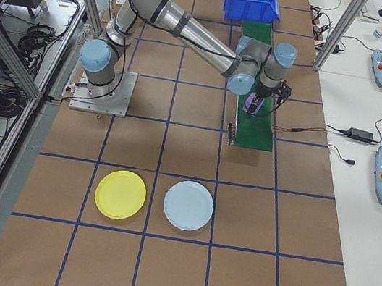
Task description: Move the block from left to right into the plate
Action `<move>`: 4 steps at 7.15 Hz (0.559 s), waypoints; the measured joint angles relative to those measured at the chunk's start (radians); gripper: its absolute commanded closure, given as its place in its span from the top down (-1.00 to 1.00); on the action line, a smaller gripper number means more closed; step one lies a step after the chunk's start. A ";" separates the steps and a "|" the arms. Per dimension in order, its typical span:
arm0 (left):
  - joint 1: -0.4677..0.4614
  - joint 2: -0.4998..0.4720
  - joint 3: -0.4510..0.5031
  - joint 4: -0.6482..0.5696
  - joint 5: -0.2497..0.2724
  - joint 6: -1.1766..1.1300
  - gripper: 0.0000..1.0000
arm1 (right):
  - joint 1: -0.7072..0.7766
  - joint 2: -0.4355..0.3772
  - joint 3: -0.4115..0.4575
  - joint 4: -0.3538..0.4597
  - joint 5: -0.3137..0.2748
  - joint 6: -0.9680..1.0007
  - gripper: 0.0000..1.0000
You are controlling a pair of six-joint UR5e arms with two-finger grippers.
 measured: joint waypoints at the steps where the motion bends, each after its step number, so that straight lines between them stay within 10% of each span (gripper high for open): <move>1: 0.000 0.000 0.000 0.000 0.000 -0.001 1.00 | -0.010 0.000 -0.006 0.000 0.002 -0.007 -0.60; 4: 0.000 0.000 0.000 -0.001 0.000 -0.003 1.00 | -0.169 -0.026 -0.043 -0.007 0.015 -0.311 -0.57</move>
